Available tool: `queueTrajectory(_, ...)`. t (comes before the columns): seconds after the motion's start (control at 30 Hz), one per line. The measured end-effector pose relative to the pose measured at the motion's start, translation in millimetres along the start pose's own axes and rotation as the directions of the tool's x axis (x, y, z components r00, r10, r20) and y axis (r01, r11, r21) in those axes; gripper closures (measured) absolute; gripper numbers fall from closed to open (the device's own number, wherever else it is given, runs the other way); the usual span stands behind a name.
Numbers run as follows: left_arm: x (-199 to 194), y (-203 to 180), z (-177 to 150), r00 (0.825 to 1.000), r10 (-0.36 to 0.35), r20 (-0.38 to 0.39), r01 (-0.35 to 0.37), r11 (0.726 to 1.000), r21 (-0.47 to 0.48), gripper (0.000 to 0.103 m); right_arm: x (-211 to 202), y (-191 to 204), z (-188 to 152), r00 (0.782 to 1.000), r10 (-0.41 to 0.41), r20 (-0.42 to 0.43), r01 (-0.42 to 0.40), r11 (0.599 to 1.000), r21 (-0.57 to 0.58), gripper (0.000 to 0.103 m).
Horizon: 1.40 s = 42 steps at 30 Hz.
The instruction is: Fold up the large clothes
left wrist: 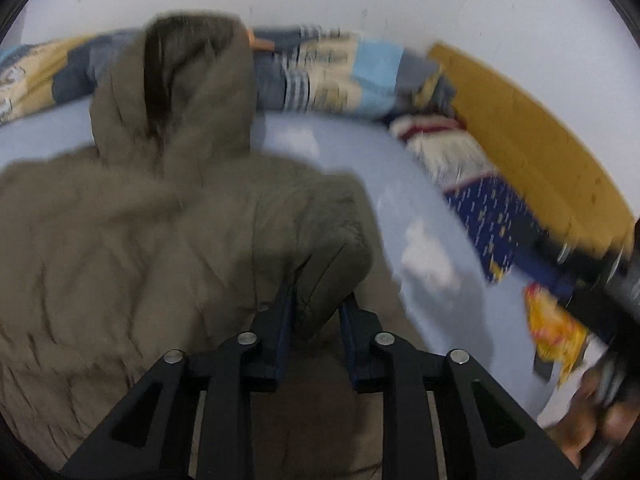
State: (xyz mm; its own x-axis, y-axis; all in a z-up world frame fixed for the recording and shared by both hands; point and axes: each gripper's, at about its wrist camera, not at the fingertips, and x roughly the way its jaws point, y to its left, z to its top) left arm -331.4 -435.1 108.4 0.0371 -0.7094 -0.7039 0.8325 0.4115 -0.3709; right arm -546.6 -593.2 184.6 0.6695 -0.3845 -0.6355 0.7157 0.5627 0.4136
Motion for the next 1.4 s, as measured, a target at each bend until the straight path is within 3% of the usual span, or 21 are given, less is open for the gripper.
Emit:
queueTrajectory(0.07, -9, -8, -11, 1.000, -0.021, -0.011, 0.022, 0.999, 0.034, 0.066, 2, 1, 1, 1.000, 0.007, 0.000, -0.007, 1.000, 0.003, 0.046)
queueTrajectory(0.13, -33, -1, -12, 0.997, -0.081, 0.021, 0.080, 0.996, 0.025, 0.065, 6, 5, 2, 1.000, 0.022, -0.004, -0.022, 1.000, 0.001, 0.046)
queueTrajectory(0.2, -55, 8, -8, 0.994, -0.087, 0.063, 0.086, 0.996, 0.025, 0.060, 10, 12, 2, 1.000, 0.025, -0.006, -0.025, 1.000, -0.012, 0.046)
queueTrajectory(0.27, -76, 25, -3, 0.993, -0.053, 0.104, 0.051, 0.998, 0.025, 0.052, 17, 21, -1, 0.999, 0.039, -0.021, -0.040, 0.999, -0.031, 0.046)
queueTrajectory(0.33, -95, 59, 1, 0.990, 0.060, 0.128, -0.062, 0.998, 0.010, 0.049, 26, 33, -7, 0.997, 0.060, -0.053, -0.064, 0.996, -0.064, 0.046)
queueTrajectory(0.5, -102, 145, 1, 0.953, 0.273, 0.134, -0.265, 0.961, -0.074, 0.049, 57, 64, -31, 0.986, 0.065, -0.154, -0.089, 0.984, -0.154, 0.046)
queueTrajectory(0.57, -96, 168, -3, 0.948, 0.296, 0.118, -0.284, 0.953, -0.107, 0.049, 70, 73, -39, 0.982, 0.050, -0.180, -0.084, 0.979, -0.186, 0.046)
queueTrajectory(0.7, -74, 198, -13, 0.956, 0.290, 0.056, -0.277, 0.946, -0.169, 0.049, 91, 82, -48, 0.976, 0.020, -0.216, -0.069, 0.972, -0.224, 0.046)
queueTrajectory(0.93, -57, 205, -16, 0.954, 0.299, -0.019, -0.298, 0.941, -0.159, 0.045, 139, 81, -69, 0.946, -0.093, -0.309, -0.001, 0.957, -0.288, 0.046)
queueTrajectory(1.13, -65, 202, -16, 0.951, 0.310, -0.006, -0.307, 0.937, -0.165, 0.045, 148, 70, -70, 0.934, -0.094, -0.345, 0.005, 0.968, -0.251, 0.044)
queueTrajectory(1.2, -79, 194, -13, 0.953, 0.301, 0.037, -0.290, 0.941, -0.176, 0.045, 139, 71, -65, 0.938, -0.097, -0.333, 0.013, 0.969, -0.245, 0.044)
queueTrajectory(1.33, -101, 171, -6, 0.940, 0.308, 0.145, -0.289, 0.947, -0.139, 0.045, 110, 92, -56, 0.968, -0.103, -0.228, 0.027, 0.950, -0.312, 0.044)
queueTrajectory(1.4, -101, 163, -5, 0.939, 0.302, 0.163, -0.285, 0.951, -0.119, 0.045, 102, 104, -57, 0.978, -0.077, -0.195, 0.007, 0.941, -0.339, 0.044)
